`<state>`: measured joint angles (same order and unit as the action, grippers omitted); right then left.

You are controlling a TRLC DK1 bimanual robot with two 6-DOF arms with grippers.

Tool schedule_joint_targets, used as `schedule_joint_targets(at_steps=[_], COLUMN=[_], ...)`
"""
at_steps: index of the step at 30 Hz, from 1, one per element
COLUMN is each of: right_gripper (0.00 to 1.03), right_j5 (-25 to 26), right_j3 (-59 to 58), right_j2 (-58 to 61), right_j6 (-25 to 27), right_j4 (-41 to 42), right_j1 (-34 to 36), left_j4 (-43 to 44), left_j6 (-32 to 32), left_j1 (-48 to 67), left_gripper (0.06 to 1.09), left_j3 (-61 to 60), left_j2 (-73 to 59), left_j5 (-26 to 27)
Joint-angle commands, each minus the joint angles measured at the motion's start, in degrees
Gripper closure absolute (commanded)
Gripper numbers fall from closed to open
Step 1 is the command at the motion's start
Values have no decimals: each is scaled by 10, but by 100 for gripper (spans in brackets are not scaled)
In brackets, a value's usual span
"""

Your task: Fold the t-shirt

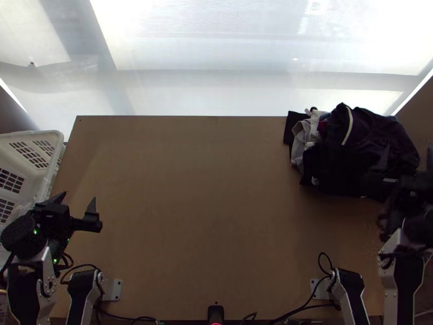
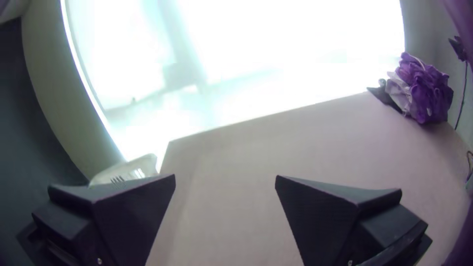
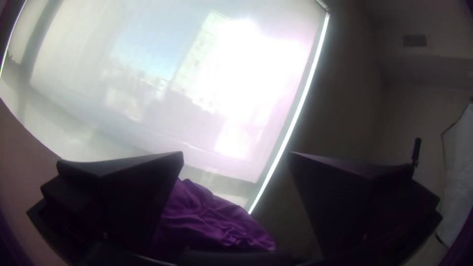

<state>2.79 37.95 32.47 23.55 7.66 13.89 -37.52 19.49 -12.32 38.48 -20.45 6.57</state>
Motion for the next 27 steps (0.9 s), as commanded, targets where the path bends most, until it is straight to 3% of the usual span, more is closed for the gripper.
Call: schedule_joint_targets(at_steps=[1,6,10,14,17,21,24,27], right_gripper=[5,5,5,5,5,5,5,5], right_j5=[38,40,40,38,38,39,37,31], right_j3=[-173,-244,-316,-325,-325,-325,-326,-326], right_j2=[-244,-328,-328,-326,-326,-326,-326,-326], right_j6=[46,39,30,-6,-16,26,52,51], right_j4=[18,35,54,-52,-117,-185,-214,-216], right_j1=[-68,-91,-91,-108,-169,-254,-275,-247], left_j4=[164,212,303,350,338,302,284,253], left_j6=[-4,-67,-45,-70,-73,-67,-61,-50], left_j1=[15,48,87,114,145,142,144,146], left_gripper=[10,10,10,10,10,10,10,10], left_j3=[-147,-179,-260,-336,-340,-340,-340,-341], left_j2=[206,205,205,205,205,205,205,205], left_j5=[4,8,7,12,12,12,12,12])
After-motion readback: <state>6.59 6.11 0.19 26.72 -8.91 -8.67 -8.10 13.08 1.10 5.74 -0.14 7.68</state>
